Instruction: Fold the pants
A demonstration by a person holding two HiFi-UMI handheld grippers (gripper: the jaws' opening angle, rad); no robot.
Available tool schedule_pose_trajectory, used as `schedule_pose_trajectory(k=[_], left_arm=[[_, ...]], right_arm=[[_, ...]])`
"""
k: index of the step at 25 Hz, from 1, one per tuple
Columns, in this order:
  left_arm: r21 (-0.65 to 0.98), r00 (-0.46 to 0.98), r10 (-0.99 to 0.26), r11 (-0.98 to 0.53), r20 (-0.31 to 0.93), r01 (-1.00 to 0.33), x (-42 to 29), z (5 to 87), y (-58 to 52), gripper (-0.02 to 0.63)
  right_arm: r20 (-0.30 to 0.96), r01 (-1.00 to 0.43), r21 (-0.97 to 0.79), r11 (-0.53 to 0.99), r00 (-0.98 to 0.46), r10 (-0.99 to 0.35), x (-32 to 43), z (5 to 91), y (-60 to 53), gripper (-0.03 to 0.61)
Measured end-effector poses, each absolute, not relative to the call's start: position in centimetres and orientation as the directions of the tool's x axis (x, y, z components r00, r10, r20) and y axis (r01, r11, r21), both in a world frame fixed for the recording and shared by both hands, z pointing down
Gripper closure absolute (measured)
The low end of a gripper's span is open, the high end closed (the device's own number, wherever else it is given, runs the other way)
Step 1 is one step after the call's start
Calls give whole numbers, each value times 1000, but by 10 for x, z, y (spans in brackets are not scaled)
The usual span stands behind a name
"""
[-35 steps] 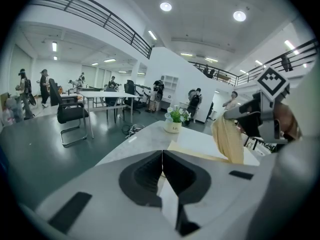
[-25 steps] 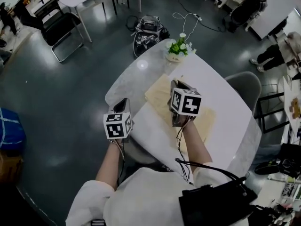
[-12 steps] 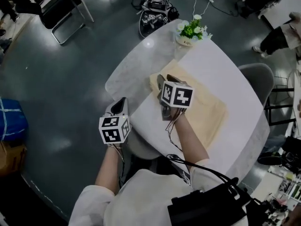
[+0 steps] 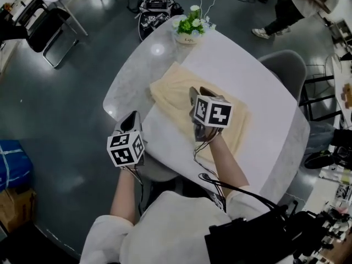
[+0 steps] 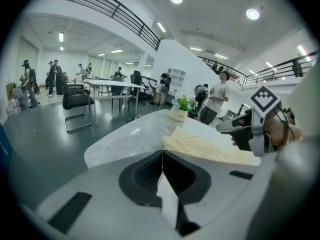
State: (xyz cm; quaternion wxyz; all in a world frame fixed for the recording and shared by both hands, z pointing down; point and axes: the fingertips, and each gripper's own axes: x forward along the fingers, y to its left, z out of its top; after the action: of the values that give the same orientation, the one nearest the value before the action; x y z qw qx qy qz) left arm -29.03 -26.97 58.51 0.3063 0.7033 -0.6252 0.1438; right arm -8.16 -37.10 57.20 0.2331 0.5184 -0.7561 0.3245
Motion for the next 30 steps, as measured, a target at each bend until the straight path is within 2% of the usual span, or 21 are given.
schedule_pose_trajectory(k=[14,23,30], left_arm=[[261,319,-774,-205,547,-943,-153,555,-260,604],[257,387,-726,-290,569,-922,-85,566,-243,604],[248,404,-679,-321,613,-914,-60,597,-229,604]], right_arm=[[698,-976,-214,29,-174,-694,101,551,-286,448],[725,-971,-223,-87,-106,-680,172,572,-234,448],[765,-965,-220,-142,-81,-640,201,613,-206,448]])
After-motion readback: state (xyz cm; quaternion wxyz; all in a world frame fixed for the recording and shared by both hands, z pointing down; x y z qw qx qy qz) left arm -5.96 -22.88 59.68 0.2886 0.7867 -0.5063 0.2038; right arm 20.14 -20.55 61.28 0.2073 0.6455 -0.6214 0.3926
